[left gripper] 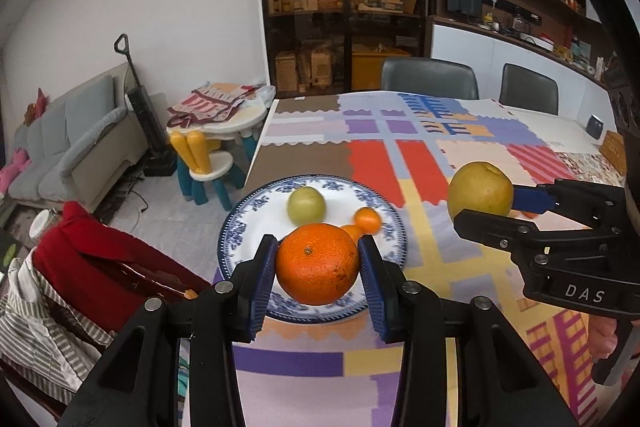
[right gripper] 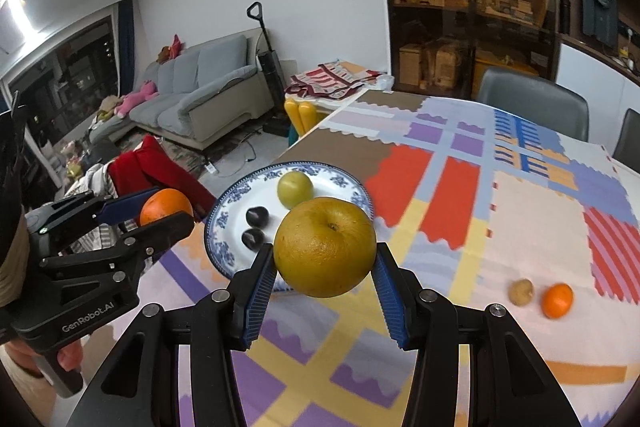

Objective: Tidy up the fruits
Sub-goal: 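Carry the orange and pear onto the plate and open both tools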

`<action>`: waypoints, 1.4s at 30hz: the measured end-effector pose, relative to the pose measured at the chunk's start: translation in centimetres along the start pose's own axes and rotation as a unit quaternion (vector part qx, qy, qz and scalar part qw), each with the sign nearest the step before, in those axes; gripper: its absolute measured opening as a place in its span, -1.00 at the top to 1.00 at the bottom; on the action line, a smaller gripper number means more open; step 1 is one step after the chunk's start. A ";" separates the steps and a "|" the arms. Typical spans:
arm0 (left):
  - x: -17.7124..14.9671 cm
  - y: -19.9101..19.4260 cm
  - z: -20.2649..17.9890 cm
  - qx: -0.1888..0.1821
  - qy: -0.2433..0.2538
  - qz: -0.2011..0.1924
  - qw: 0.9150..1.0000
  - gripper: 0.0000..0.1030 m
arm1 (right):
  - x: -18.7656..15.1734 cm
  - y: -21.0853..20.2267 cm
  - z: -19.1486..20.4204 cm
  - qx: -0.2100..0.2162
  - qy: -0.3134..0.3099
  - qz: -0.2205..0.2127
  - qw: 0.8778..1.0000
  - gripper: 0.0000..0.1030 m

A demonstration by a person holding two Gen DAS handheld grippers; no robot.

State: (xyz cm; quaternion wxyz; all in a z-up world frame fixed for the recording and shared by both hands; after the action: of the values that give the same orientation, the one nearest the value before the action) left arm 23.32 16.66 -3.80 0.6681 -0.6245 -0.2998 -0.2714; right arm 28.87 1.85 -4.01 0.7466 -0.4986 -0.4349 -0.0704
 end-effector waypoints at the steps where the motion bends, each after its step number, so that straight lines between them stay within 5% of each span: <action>1: 0.1 0.4 0.5 0.001 -0.002 0.002 1.000 0.22 | 0.3 0.5 0.1 0.002 0.000 0.002 1.000 0.04; 25: 2.0 12.1 5.7 0.010 -0.010 0.076 0.997 0.22 | 5.3 13.8 -0.7 0.007 0.006 0.087 0.996 0.04; 39: 1.2 15.6 6.1 -0.012 -0.024 0.119 0.993 0.21 | 5.3 16.7 -1.0 0.007 0.005 0.112 0.994 0.03; 42: 1.1 15.2 6.0 -0.005 -0.019 0.116 0.993 0.02 | 5.3 16.7 -1.1 0.009 0.010 0.111 0.994 0.02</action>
State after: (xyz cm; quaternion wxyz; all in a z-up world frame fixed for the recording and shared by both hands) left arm 34.91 23.72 -12.91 0.6862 -0.6634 -0.2368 -0.1816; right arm 41.76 11.00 -11.74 0.7585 -0.5363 -0.3701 0.0118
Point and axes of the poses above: each gripper's, at about its wrist camera, not at the fingertips, and y roughly the way its jaws point, z to its left, x to its top, the point moved 5 cm from there along y, roughly the way its jaws point, and after that the axes turned 3 degrees about z, right-handed, at the moved point
